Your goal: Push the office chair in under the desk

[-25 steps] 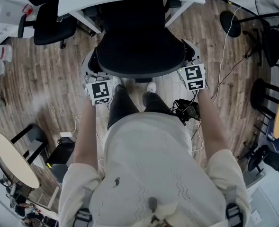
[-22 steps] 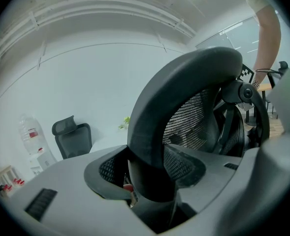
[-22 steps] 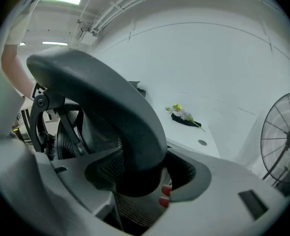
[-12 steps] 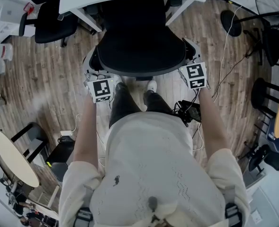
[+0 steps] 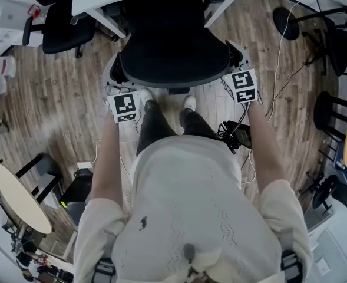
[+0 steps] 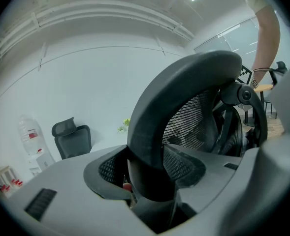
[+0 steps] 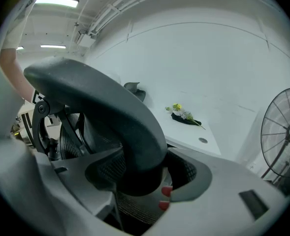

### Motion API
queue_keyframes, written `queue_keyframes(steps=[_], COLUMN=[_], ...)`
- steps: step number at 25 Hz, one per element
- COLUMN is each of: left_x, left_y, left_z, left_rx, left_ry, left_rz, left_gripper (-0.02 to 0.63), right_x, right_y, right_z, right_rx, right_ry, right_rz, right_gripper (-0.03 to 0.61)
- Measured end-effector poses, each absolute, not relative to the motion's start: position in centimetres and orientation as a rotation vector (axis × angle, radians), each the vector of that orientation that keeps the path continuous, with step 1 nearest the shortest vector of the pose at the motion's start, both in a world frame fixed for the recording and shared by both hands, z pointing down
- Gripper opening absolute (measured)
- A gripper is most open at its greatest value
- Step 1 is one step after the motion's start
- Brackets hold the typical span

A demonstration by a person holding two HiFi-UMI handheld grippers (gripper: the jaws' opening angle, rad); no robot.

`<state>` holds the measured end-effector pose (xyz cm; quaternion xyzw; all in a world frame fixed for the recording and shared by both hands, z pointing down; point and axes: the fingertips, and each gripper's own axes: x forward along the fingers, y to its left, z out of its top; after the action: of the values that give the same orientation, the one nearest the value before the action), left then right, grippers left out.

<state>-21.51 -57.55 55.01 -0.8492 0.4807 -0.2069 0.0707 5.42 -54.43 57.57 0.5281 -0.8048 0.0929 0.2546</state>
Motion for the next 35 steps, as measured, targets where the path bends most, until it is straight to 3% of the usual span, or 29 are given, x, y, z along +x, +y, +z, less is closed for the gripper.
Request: queue_keyframes(steps=[12,16,25,35], left_x=[-21.8,-21.7,-21.1,-19.1], left_y=[-56.7,-56.0,-52.7,-48.3], left_z=[54.7,54.4,54.2,50.3], left_rx=[-2.593,-2.612,-2.69,-2.76], left_ry=[1.439,1.428,1.412,1.488], left_rz=[-0.632,-0.673,-0.684,-0.512], left_gripper=[0.244,0.255,0.252,0.188], right_x=[5.1,5.0,4.3,1.3], right_y=[-53.1,-52.4,-49.6,-45.4], right_z=[57.0,56.4,54.0,49.1], right_rx=[1.445,1.45,1.439,1.436], right_ry=[-2.17,-2.168,-2.217,-2.351], right_rz=[0.28,0.322,0.482,0.574], right_gripper=[0.255,0.29,0.29,0.25])
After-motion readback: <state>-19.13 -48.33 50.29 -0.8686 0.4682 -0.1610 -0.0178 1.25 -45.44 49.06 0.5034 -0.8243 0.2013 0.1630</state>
